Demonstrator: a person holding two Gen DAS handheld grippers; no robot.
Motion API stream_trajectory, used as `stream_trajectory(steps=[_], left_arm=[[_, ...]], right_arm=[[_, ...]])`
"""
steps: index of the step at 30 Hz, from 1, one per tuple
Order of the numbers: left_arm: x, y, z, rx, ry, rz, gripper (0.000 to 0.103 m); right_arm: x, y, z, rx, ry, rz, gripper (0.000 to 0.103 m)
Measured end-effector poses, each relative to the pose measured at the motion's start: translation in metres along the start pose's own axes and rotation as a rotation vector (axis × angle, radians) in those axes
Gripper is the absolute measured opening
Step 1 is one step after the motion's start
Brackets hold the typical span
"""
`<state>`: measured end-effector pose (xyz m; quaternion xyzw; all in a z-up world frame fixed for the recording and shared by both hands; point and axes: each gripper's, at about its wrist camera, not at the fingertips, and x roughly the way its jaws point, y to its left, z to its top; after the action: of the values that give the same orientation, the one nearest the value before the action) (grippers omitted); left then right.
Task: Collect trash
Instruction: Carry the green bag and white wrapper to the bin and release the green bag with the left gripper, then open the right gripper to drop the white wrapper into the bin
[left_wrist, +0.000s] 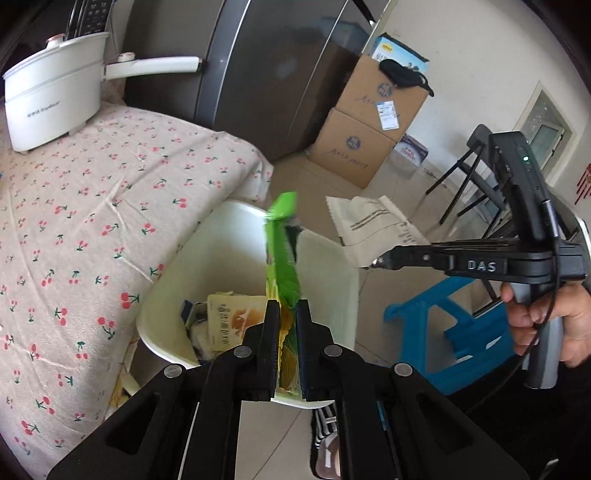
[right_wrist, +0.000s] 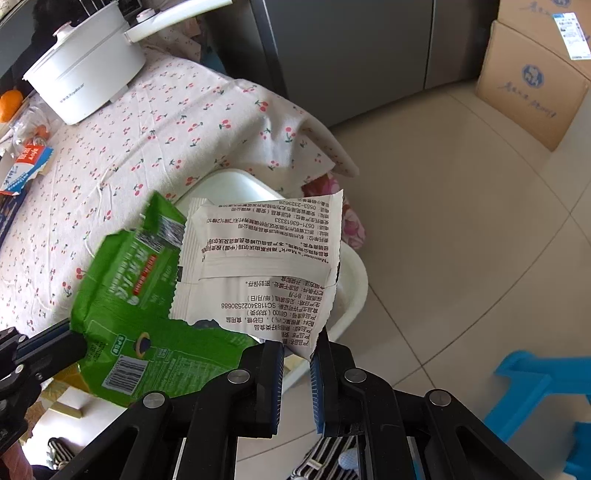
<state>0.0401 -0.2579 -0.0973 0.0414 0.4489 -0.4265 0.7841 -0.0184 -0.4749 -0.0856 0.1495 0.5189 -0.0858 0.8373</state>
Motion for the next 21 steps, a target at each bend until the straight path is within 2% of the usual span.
stream_trajectory(steps=[6,7,9,10,11,15,17,18,20,21], left_arm=[[0.002,0.015,-0.001,0.003,0.013,0.110,0.010],[0.001,0.017,-0.001,0.000,0.022,0.129,0.014],[-0.002,0.022,-0.002,-0.008,0.032,0.177,0.033],[-0.004,0.025,-0.003,-0.014,0.030,0.199,0.049],[-0.008,0.027,-0.004,-0.022,0.026,0.217,0.059],[-0.023,0.033,-0.006,-0.032,0.024,0.260,0.065],[-0.030,0.033,-0.007,-0.028,0.022,0.293,0.071],[-0.034,0.034,-0.008,-0.027,0.023,0.312,0.072],[-0.041,0.037,-0.010,-0.023,0.025,0.345,0.077],[-0.045,0.039,-0.012,-0.023,0.023,0.358,0.078]], right_arm=[[0.005,0.005,0.001,-0.019,0.014,-0.007,0.011],[0.005,0.006,0.001,-0.021,0.014,-0.008,0.011],[0.006,0.006,0.002,-0.021,0.015,-0.007,0.012],[0.006,0.007,0.003,-0.020,0.014,-0.006,0.012],[0.006,0.007,0.003,-0.019,0.014,-0.006,0.012],[0.008,0.014,0.005,-0.022,0.021,-0.003,0.014],[0.009,0.020,0.006,-0.029,0.027,0.007,0.016],[0.009,0.023,0.007,-0.031,0.030,0.022,0.019],[0.010,0.031,0.009,-0.029,0.035,0.053,0.042],[0.010,0.034,0.010,-0.024,0.032,0.056,0.061]])
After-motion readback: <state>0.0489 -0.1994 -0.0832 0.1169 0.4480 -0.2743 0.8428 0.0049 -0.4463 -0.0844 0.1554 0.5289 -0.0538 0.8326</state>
